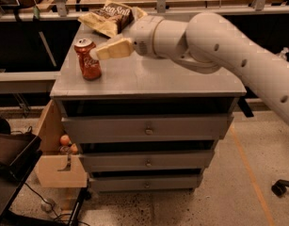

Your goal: Knock coke can over

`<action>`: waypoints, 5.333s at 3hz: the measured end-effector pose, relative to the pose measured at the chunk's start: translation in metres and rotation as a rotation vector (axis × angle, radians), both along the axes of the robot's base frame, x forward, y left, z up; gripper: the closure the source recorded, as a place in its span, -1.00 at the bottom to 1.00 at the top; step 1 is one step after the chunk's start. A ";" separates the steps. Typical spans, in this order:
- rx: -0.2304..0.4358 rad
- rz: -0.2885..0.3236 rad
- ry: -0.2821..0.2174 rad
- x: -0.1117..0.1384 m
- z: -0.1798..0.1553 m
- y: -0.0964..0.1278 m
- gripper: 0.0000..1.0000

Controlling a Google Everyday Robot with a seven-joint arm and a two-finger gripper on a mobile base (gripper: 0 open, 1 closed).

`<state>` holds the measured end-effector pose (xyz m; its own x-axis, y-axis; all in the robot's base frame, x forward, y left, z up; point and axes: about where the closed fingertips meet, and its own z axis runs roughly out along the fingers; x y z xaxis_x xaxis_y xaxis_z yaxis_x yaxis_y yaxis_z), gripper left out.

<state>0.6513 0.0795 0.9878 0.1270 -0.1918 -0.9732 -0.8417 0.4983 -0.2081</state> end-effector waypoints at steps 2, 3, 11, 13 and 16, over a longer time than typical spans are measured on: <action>0.071 0.066 0.013 0.027 -0.026 0.058 -1.00; 0.145 0.109 0.078 0.033 -0.045 0.083 -1.00; 0.075 0.195 0.128 0.007 -0.031 0.128 1.00; -0.391 0.219 0.157 -0.022 0.001 0.123 1.00; -0.763 0.103 0.249 0.035 -0.047 0.075 1.00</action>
Offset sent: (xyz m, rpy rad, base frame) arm 0.0422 0.0894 -0.0490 0.1881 0.0621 0.1206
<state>0.6860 0.1550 0.9412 -0.0226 -0.8133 -0.5814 -0.9420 0.2120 -0.2601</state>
